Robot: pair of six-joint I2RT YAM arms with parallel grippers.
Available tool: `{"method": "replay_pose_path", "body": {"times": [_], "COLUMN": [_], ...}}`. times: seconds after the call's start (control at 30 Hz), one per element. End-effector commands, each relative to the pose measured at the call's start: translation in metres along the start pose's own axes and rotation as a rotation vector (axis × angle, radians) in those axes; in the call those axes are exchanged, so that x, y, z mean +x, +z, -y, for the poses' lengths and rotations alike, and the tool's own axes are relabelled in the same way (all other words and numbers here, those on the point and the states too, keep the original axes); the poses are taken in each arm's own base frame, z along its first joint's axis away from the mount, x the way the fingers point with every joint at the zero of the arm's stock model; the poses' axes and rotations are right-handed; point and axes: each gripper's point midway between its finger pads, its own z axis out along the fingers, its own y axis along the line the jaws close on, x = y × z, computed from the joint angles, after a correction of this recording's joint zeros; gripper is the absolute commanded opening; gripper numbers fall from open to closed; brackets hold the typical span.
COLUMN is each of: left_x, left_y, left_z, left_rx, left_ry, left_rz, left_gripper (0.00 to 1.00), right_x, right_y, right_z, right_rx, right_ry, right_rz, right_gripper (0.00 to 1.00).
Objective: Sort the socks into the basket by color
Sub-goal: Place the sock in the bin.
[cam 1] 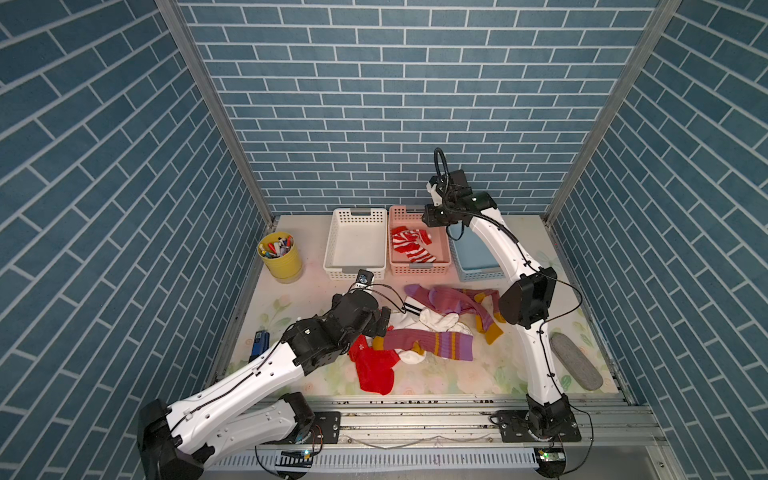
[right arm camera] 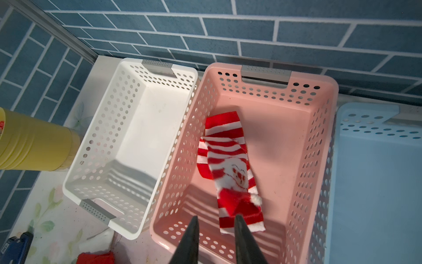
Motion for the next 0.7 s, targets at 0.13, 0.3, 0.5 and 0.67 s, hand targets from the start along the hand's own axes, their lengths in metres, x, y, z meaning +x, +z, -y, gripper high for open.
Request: {"method": "replay_pose_path", "body": {"times": [0.13, 0.3, 0.5, 0.67], "left_x": [0.004, 0.005, 0.006, 0.012], "left_y": [0.004, 0.007, 0.012, 0.020], "left_z": [0.000, 0.004, 0.010, 0.015], "left_rx": [-0.014, -0.006, 0.014, 0.025], "left_ry": [0.006, 0.013, 0.019, 0.021], "left_rz": [-0.022, -0.030, -0.043, -0.072], "left_gripper": [1.00, 1.00, 1.00, 1.00], "right_x": [-0.007, -0.002, 0.025, 0.056], "right_y": [-0.030, -0.054, -0.069, -0.083], "right_z": [-0.008, -0.011, -0.008, -0.004], "right_rx": [-0.014, -0.020, -0.016, -0.009], "right_ry": [-0.011, -0.002, 0.023, 0.052], "right_rz": [0.030, 0.051, 0.049, 0.046], "right_gripper": [0.41, 0.41, 0.42, 0.43]}}
